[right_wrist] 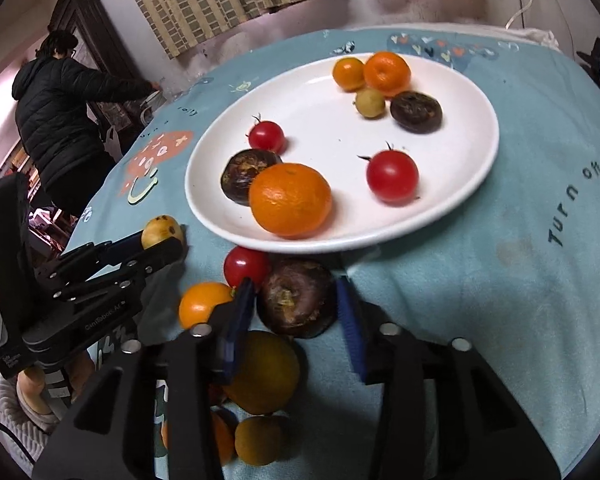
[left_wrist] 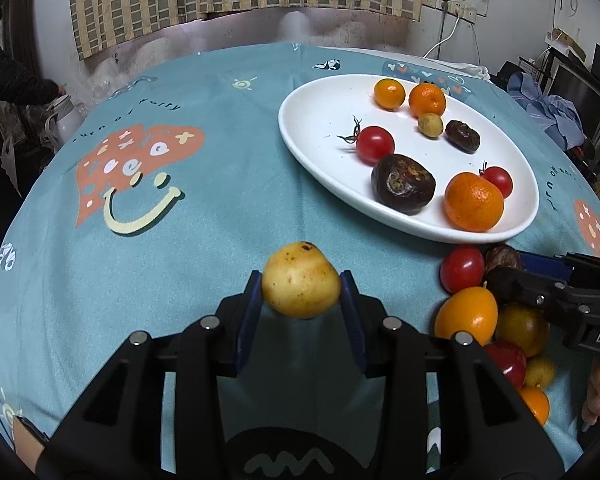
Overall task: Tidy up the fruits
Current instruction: 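Place the potato-like fruit on the plate with the left tool while the right tool places a mangosteen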
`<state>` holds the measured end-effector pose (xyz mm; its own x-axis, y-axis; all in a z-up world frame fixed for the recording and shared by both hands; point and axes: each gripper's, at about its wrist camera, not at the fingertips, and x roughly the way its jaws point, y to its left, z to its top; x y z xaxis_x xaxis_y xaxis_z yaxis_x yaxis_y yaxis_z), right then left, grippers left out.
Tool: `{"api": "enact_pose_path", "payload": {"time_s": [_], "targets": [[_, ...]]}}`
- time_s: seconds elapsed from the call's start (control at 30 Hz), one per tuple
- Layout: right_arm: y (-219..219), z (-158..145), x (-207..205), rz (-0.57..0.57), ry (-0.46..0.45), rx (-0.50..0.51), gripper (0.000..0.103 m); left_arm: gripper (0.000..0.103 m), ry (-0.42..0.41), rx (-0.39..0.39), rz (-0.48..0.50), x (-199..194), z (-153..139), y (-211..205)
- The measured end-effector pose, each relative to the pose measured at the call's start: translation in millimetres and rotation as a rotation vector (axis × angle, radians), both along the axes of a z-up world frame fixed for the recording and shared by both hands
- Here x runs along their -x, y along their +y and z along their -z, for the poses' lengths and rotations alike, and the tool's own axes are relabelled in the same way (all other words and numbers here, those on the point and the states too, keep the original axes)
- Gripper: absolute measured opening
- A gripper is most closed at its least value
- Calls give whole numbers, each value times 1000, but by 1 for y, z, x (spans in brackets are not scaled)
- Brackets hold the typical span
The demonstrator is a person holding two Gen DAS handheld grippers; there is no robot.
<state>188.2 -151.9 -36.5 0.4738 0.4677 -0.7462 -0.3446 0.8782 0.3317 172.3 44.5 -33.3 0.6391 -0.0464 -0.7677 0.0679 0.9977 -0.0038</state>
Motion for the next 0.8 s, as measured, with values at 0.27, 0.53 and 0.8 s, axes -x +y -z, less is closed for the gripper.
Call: {"api": "enact_pose_path", "payload": {"time_s": [0.27,0.53,0.8], "targets": [[-16,-17,15,0,-46,-22,40,39,-37,60,-26,9,-12,13],[-34,-67,20,51,-191,-60,40,39,-114,94,-5,-1,-57,2],[-22,-56,-59,98,-145,-20,40,39,-86,78,-17,-82,-60,-26]]}}
